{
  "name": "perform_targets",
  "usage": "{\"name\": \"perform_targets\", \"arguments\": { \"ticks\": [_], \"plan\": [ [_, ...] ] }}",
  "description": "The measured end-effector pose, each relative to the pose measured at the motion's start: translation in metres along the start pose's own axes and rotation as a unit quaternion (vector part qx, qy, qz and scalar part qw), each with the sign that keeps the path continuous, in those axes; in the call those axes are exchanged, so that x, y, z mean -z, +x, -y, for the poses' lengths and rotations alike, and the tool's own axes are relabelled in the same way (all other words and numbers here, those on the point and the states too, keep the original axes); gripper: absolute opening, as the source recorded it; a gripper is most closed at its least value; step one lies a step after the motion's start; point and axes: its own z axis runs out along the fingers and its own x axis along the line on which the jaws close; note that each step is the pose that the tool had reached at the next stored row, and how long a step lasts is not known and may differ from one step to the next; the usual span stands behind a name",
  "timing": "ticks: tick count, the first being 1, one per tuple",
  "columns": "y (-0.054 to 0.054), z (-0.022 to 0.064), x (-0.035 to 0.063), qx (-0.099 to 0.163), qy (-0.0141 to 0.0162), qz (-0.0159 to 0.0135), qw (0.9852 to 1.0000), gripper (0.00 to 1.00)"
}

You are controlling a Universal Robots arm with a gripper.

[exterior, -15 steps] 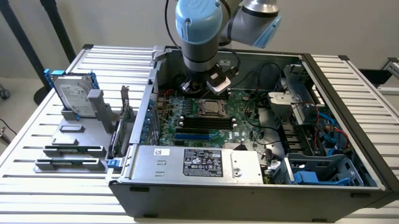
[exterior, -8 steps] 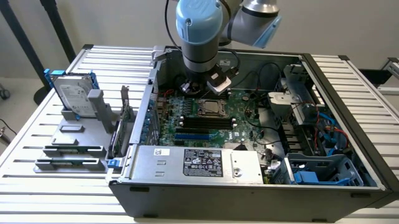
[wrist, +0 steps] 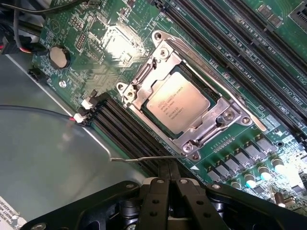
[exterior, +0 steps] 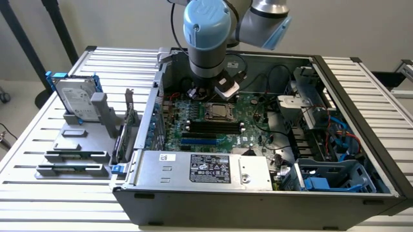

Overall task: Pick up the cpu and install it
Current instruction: 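Install the first cpu locking lever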

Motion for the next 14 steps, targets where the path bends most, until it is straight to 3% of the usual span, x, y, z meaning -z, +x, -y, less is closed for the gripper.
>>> {"name": "perform_targets", "arguments": {
  "ticks": [6,14],
  "plan": [
    [-0.0007,-0.0006,-0.0020,0.010,0.0012,0.0007,1.0000,0.11],
    [-0.0007,-0.0017,-0.0039,0.013,0.0000,-0.0006,0.9999,0.11]
  ]
}}
